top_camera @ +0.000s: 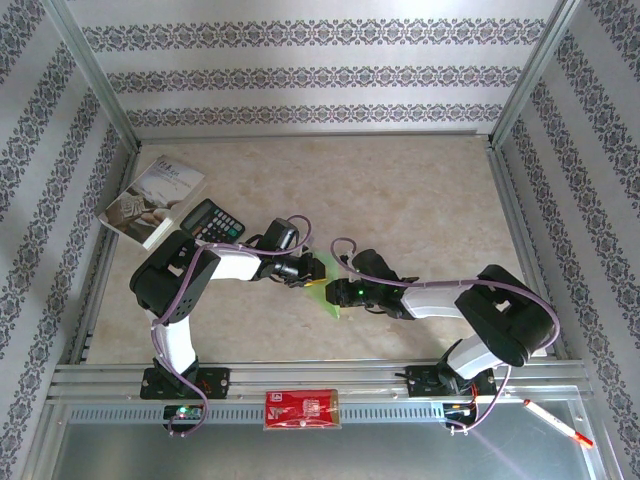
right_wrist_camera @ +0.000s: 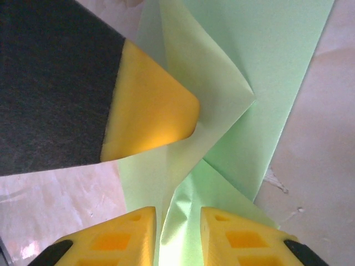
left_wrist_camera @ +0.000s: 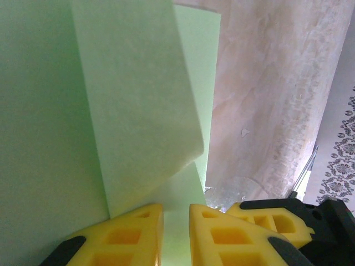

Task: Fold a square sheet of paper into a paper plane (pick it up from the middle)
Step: Fourth fold the wing at the center of the table.

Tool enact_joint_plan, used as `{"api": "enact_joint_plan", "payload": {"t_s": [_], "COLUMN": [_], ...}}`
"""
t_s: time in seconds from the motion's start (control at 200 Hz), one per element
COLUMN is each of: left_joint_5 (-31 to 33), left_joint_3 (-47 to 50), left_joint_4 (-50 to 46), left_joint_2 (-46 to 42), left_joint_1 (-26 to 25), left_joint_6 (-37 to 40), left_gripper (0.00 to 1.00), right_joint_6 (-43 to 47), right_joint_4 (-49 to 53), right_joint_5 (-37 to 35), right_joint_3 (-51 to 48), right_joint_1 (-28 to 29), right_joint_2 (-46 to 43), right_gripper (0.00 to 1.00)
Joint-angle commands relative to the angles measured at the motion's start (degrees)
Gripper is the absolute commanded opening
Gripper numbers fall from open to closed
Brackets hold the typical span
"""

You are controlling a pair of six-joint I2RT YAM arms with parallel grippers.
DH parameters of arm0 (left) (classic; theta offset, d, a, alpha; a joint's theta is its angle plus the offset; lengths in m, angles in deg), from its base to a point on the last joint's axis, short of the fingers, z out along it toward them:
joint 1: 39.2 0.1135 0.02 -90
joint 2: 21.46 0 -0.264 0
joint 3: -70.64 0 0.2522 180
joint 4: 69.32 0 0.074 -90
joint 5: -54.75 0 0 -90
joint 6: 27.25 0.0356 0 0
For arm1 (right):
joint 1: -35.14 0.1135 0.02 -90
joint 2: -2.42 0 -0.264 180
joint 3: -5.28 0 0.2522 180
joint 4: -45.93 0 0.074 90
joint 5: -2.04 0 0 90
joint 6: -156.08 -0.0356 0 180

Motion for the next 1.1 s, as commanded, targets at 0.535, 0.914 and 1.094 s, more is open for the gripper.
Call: {"api": "enact_joint_plan", "payload": {"t_s": [0.535,0.914,1.094], "left_joint_5": [5.6,5.6,5.7], "left_joint_3": [1.2,1.2,1.6], "left_joint_4": [-6.2,-6.3,-6.2], "left_joint_2": [2.6,2.6,2.4], "left_joint_1": [0.7,0.7,0.6], "left_joint_6": [2.0,2.1,2.0], "left_gripper": [0.20,0.20,0.20], "right_joint_6": [-3.6,-4.2,-4.4], "right_joint_4": [2.6,2.1,0.3], "right_joint_5": [-2.3,-3.8,-3.1], "right_joint_3": [-4.8,-3.9,-2.5], "right_joint_1": [3.2,4.9,5.5], "right_joint_2": [-6.8,-5.0,-1.8], "right_gripper": [0.30,0.18,0.14]}}
